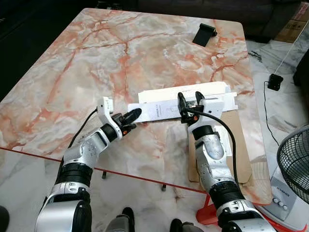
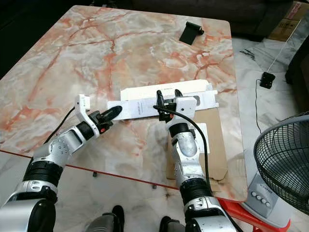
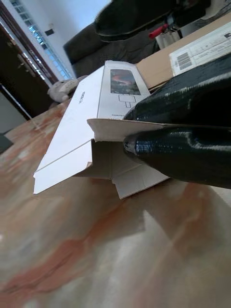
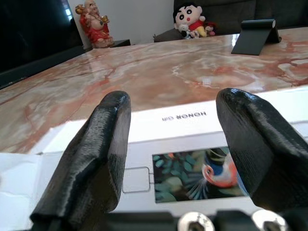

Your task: Picking trash to rubbish bin

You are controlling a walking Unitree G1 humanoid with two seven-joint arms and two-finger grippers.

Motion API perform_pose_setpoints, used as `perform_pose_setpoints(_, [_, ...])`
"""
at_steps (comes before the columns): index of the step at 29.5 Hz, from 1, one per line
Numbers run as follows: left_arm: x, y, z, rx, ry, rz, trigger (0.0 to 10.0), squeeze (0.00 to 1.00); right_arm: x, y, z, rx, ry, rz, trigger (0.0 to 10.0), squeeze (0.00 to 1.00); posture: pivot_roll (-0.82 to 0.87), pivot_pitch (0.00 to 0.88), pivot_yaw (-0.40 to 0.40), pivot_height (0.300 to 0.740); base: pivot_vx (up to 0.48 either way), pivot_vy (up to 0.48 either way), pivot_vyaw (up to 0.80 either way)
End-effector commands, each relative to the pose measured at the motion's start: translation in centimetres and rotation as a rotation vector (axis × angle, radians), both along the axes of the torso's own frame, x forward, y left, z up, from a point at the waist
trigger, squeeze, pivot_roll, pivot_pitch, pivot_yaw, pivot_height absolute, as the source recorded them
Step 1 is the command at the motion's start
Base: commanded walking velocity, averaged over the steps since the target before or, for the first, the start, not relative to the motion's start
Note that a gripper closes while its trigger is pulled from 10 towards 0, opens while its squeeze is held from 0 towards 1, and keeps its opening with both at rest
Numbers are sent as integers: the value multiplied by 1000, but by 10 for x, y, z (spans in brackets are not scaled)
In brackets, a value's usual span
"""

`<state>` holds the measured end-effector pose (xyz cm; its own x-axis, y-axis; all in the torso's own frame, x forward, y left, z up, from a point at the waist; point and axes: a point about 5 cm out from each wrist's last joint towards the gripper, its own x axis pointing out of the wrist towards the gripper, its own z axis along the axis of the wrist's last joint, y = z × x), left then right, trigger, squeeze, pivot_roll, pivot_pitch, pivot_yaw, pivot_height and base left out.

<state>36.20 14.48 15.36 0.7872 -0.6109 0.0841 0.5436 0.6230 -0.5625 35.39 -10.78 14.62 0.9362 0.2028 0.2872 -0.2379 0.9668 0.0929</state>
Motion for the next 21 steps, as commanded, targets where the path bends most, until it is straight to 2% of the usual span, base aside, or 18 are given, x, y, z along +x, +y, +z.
perform_pose_setpoints(1, [-3, 2, 1, -15, -23, 14, 0, 0, 1, 2, 2, 3, -5, 1, 10000, 0, 74, 202, 3, 740, 0, 0, 0])
perform_pose_setpoints(5, [-4, 3, 11, -4, -84, 72, 0, 0, 2, 2, 5, 6, -12, -2, 10000, 0, 73, 194, 6, 740, 0, 0, 0])
perform_pose_setpoints(9, [-4, 1, 23, 59, -157, 151, 0, 0, 3, 0, 7, 11, -22, -15, 10000, 0, 73, 186, 9, 740, 0, 0, 0])
perform_pose_setpoints(12, [-4, 1, 25, 71, -169, 168, 0, 0, 3, 0, 8, 12, -24, -18, 10000, 0, 73, 186, 9, 740, 0, 0, 0])
perform_pose_setpoints(13, [-3, 1, 34, 101, -221, 232, 5137, 0, 3, -1, 10, 15, -32, -22, 10000, 0, 71, 173, 11, 740, 0, 0, 0])
perform_pose_setpoints(14, [-4, 2, 41, 121, -261, 282, 5137, 0, 4, -1, 11, 17, -37, -25, 10000, 0, 71, 170, 11, 740, 0, 0, 0])
perform_pose_setpoints(15, [-4, 3, 47, 126, -299, 323, 10000, 0, 4, -1, 13, 21, -43, -29, 10000, 0, 71, 167, 12, 740, 0, 0, 0])
perform_pose_setpoints(18, [-6, 6, 67, 191, -424, 462, 10000, 0, 5, -1, 17, 27, -58, -35, 10000, 0, 72, 155, 15, 740, 0, 0, 0])
perform_pose_setpoints(21, [-9, 10, 74, 202, -469, 552, 10000, 0, 5, 0, 18, 32, -66, -36, 10000, 0, 72, 147, 18, 740, 0, 0, 0])
